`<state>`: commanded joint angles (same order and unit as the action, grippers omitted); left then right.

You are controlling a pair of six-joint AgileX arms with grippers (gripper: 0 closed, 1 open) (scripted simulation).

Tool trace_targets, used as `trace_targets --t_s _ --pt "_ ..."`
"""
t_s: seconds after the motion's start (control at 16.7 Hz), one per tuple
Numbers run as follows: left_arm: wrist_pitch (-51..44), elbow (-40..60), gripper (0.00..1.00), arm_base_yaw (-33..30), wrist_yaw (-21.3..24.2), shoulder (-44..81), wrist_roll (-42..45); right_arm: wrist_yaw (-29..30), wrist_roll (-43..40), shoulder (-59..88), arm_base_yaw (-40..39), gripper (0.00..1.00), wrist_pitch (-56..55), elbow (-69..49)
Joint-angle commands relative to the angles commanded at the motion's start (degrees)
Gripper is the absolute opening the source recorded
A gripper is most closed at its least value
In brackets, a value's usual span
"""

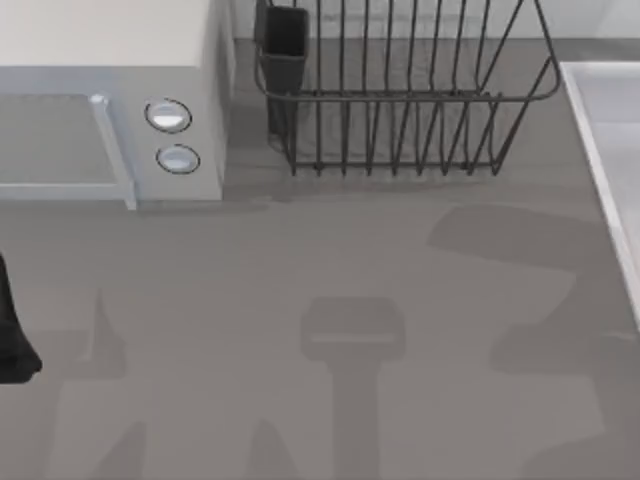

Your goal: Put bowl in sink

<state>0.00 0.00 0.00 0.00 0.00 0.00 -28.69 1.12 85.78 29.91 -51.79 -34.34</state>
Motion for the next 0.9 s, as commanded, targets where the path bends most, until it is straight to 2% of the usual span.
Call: trace_targets --t_s 0.3,0.72,0.9 --pt "0.00 0.00 1.00 0.00 0.00 0.00 0.00 -0.31 0.00 6.46 0.10 0.00 -6.58 0.65" --pt "0.00 0.00 1.00 0.00 0.00 0.00 0.00 0.01 -0.30 30.46 0.58 0.00 -35.52 4.24" --pt "0.00 0.00 1.00 0.00 0.00 0.00 0.00 0.31 -0.33 38.03 0.44 0.00 -44.28 5.70"
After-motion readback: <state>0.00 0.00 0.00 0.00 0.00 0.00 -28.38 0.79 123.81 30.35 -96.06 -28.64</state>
